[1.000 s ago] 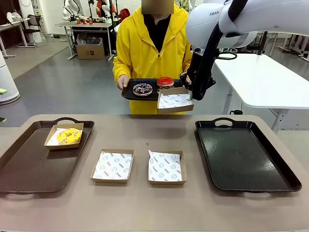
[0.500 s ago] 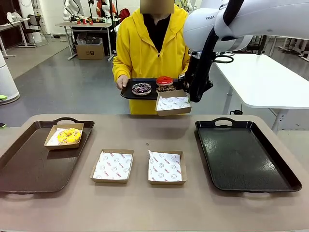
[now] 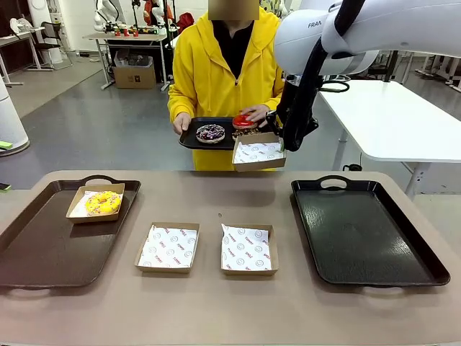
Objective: Individually package the donuts and arrange them on the tray.
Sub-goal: Place the picked Paper togo box on the Handle tray while simultaneously picking up another Paper togo box from the table with the other hand.
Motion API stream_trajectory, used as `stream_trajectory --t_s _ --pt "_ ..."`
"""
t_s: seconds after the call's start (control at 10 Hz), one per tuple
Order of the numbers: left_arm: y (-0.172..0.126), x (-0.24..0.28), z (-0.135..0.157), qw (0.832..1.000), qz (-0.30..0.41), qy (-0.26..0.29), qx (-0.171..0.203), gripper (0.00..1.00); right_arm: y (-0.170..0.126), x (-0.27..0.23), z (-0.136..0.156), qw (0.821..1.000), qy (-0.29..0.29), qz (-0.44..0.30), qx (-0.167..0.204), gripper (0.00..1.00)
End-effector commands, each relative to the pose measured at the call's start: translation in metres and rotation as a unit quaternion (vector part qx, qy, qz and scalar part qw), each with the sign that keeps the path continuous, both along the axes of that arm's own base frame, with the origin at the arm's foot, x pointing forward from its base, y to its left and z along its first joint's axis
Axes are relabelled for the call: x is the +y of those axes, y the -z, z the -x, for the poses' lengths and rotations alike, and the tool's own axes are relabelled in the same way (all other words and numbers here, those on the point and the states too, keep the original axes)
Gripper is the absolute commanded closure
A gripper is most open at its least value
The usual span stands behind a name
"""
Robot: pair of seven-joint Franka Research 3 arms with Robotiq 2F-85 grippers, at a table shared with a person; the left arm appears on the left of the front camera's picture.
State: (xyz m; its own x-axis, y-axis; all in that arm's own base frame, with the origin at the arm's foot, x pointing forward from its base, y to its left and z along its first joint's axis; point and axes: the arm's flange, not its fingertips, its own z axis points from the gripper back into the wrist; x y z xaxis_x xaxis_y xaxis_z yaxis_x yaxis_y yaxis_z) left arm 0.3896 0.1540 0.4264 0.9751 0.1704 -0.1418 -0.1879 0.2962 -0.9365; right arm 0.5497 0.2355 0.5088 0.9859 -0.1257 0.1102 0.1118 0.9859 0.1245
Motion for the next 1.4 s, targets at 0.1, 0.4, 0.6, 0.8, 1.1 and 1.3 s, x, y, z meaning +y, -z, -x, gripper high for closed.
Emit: stream_trajectory --t_s 0.1,0.4,0.6,0.8,1.1,1.3 --pt "-0.0017 0.0013 0.0017 1.0 0.005 0.0 -0.002 0.0 -0.0006 -0.0022 0.0009 1.0 0.0 0.0 -0.001 1.0" --pt "-0.0017 0.0013 0.0017 1.0 0.005 0.0 -0.002 0.0 -0.0006 -0.0022 0.0009 1.0 0.0 0.0 -0.001 1.0" --pt "-0.0017 0.0013 0.0017 1.0 0.005 0.0 -0.002 0.0 -0.0006 -0.0022 0.0009 1.0 0.0 0.0 -0.001 1.0" --pt "-0.0017 0.0013 0.0017 1.0 0.005 0.0 -0.002 0.0 -0.0006 -0.0022 0.0009 1.0 0.0 0.0 -0.001 1.0" --pt "-0.0017 0.0013 0.0017 1.0 0.005 0.0 -0.002 0.0 -0.0006 -0.0022 0.0009 1.0 0.0 0.0 -0.001 1.0" --pt "-0.0017 0.0013 0.0017 1.0 0.005 0.0 -0.002 0.0 -0.0006 -0.0022 0.0009 1.0 0.0 0.0 -0.001 1.0"
